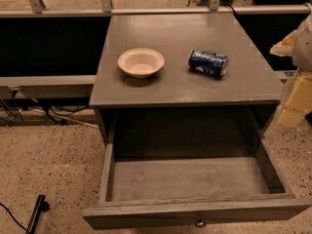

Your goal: Close top drawer

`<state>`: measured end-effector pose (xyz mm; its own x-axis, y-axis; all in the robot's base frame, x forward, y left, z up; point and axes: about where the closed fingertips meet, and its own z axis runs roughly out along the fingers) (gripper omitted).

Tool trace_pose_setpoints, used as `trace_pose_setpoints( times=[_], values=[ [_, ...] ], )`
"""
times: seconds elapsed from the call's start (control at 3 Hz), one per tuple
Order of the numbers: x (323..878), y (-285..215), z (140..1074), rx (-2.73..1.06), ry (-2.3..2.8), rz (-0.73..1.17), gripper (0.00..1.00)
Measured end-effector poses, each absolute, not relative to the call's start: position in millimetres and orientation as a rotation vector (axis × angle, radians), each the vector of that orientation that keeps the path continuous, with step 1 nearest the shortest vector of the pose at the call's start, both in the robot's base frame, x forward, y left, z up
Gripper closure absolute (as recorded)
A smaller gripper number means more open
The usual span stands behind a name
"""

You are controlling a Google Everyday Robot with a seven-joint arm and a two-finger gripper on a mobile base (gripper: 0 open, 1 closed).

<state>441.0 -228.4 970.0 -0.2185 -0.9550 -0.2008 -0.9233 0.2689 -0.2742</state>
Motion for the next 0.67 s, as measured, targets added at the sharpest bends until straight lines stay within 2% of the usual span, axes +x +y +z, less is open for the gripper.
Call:
trace_pose_setpoints(
  times=[0.67],
  values=[
    [416.1,-303.9,862.5,-1.844,2.125,-0.196,0.00]
  ],
)
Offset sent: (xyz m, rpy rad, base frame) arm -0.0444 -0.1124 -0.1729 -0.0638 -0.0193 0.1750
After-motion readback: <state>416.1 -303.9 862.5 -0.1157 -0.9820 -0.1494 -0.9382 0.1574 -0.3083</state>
